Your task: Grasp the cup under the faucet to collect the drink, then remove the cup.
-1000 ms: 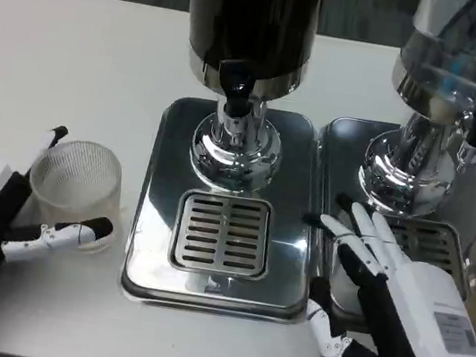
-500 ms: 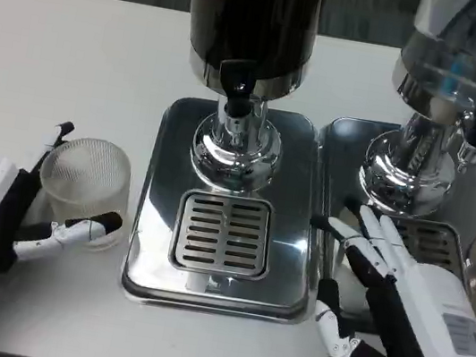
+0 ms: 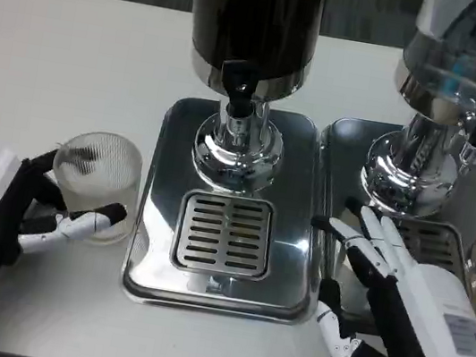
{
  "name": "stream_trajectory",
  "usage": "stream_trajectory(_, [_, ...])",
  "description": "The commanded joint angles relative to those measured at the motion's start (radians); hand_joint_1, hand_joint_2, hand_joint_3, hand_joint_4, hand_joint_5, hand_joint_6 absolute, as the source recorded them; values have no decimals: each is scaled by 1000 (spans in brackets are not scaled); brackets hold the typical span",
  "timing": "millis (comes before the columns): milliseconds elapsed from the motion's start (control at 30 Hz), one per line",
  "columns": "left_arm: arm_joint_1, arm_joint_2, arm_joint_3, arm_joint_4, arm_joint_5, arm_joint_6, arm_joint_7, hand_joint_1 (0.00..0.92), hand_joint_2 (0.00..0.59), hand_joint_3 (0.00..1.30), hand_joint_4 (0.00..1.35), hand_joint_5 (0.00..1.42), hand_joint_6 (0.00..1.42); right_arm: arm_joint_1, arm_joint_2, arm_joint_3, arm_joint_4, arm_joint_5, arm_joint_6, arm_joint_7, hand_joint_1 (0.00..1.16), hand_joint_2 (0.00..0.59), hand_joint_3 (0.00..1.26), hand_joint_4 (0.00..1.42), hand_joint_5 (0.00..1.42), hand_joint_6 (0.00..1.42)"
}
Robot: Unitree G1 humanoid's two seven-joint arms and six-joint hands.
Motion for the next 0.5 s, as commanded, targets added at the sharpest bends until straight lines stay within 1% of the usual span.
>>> stream_trajectory(33, [7,-11,-19,17,17,-23,1,397,167,449,483,755,1048,4,-7,-7,-15,2,-2,10,550,586,197,22,0,143])
stream_trajectory(233, [10,-18,-22,17,27,-42,44,411,174,536,581,845,1124,1,-13,-15,-15,7,-6,16,560,586,192,22,0,143])
stream_trajectory(400, [22,-20,-27,13,33,-51,97,426,166,600,641,908,1180,3,-17,-20,-13,18,-12,18,567,586,189,22,0,143])
stream_trajectory(500, [31,-15,-29,10,33,-59,125,426,166,609,660,923,1198,2,-18,-20,-8,23,-14,18,571,586,188,22,0,144])
